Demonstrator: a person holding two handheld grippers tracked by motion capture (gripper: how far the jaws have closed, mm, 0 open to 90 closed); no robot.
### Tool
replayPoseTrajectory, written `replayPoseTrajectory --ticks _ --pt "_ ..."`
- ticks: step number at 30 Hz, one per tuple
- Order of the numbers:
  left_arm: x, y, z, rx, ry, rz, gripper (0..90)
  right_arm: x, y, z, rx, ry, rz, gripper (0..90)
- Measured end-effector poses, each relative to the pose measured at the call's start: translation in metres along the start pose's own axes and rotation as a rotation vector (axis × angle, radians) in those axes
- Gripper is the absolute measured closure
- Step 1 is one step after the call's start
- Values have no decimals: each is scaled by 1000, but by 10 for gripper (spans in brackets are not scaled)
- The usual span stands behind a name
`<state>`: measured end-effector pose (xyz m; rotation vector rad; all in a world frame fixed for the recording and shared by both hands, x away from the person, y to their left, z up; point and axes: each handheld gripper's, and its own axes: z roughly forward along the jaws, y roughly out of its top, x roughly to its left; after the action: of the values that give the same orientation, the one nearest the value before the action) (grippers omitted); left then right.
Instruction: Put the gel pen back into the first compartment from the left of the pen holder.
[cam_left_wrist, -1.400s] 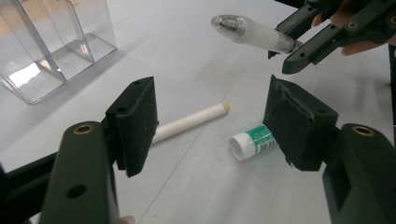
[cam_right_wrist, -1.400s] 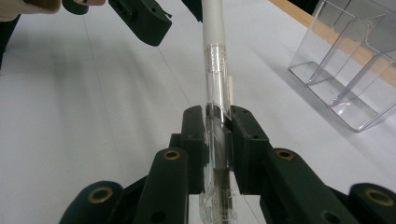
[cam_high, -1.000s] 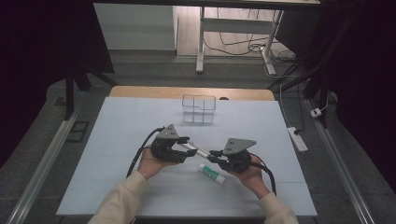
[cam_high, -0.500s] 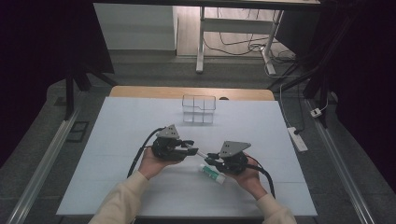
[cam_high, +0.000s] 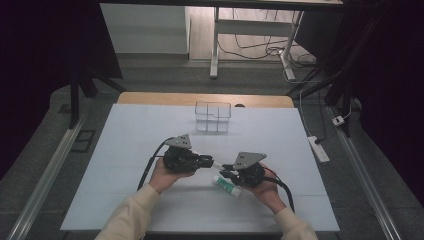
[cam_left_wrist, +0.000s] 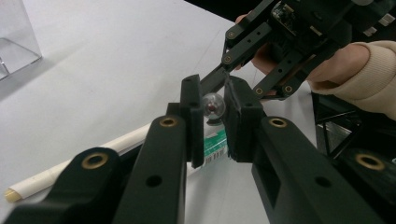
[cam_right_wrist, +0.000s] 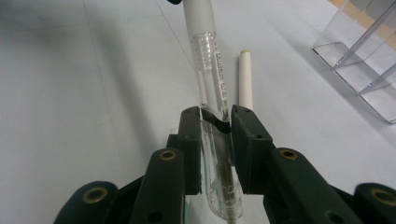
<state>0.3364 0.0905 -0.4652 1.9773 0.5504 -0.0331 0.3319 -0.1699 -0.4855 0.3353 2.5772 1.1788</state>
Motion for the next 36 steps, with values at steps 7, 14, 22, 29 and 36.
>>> replayPoseTrajectory --ticks 7,14,22,29,36 --pt "-4 2 -1 -9 -1 6 798 -2 0 -1 -18 -1 24 716" --pt "-5 4 -5 -17 41 11 800 -6 -1 -5 -50 -8 92 645" --pt "0 2 -15 -36 82 -8 800 -14 -5 -16 -101 -28 168 545" --pt "4 0 -27 -59 101 -18 800 -19 -13 -28 -110 -50 196 503" --pt "5 -1 -40 -80 129 -24 800 -22 -32 -48 -104 -77 241 481"
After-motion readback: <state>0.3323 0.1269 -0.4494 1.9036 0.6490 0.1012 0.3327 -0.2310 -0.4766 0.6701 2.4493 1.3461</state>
